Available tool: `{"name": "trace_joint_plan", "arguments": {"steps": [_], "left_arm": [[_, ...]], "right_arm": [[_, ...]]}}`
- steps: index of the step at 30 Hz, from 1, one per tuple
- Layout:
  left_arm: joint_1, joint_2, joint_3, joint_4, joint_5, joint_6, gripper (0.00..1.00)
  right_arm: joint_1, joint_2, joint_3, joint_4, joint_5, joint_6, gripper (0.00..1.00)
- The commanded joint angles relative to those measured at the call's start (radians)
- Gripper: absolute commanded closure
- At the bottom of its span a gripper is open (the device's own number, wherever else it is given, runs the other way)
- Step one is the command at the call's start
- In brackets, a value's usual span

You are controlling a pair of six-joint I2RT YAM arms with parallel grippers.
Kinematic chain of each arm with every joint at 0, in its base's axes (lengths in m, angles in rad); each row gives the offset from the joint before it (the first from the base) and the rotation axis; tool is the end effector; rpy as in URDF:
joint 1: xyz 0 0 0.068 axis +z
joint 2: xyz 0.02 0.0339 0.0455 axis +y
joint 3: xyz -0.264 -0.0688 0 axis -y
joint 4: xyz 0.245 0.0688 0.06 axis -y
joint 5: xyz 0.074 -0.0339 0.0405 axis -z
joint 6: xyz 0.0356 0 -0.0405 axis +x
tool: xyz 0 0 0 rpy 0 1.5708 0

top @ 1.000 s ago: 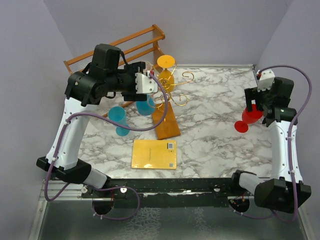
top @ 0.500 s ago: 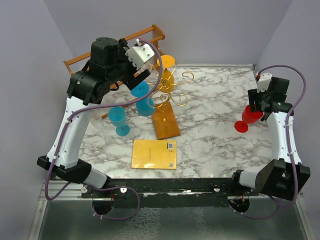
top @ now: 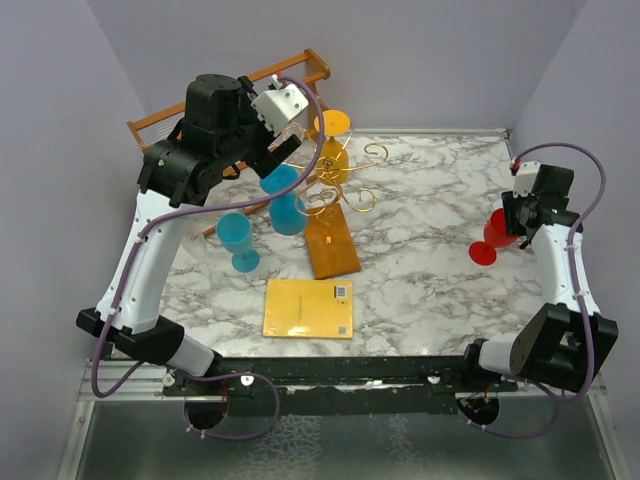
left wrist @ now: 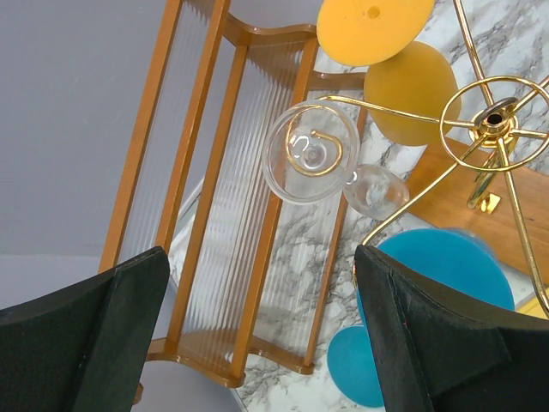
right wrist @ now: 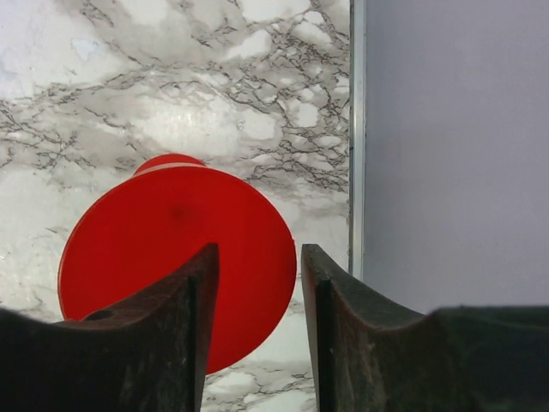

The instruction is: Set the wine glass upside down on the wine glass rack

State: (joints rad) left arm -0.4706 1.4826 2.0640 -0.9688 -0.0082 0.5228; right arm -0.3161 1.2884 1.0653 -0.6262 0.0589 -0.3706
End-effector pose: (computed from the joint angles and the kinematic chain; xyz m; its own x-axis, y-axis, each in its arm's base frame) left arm 0.2408 -0.1222 0.5198 -0.0687 0.5952 -0.8007 0.5551 0.6897 0.4650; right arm 0.2569 -0.0862 0.2891 -0.7909 -0.1217 -0.5997 0.0652 0.9577 -0.2804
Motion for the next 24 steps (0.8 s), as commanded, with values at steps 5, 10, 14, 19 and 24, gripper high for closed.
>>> {"name": "trace_joint_plan", "arguments": {"steps": [5,10,14,19,24], "left_arm": [[0.001,0.005,0.009,0.028,0.008,-0.016,0.08],[0.001,0.004,-0.009,0.046,-0.001,-0.009,0.08],[0.001,0.0,-0.044,0.096,-0.045,-0.013,0.08],[0.005,-0.01,-0.074,0.186,-0.117,-0.064,0.03],[0.025,-0.026,-0.084,0.265,-0.051,-0.194,0.01]], "right_arm": [[-0.009,0.036,0.008,0.039,-0.016,0.014,0.73],[-0.009,0.064,0.052,0.015,-0.06,0.026,0.92],[-0.008,0.089,0.111,-0.021,-0.141,0.029,0.99],[-0.008,0.1,0.254,-0.076,-0.345,0.032,0.99],[0.0,0.095,0.481,-0.077,-0.482,0.078,0.99]]}}
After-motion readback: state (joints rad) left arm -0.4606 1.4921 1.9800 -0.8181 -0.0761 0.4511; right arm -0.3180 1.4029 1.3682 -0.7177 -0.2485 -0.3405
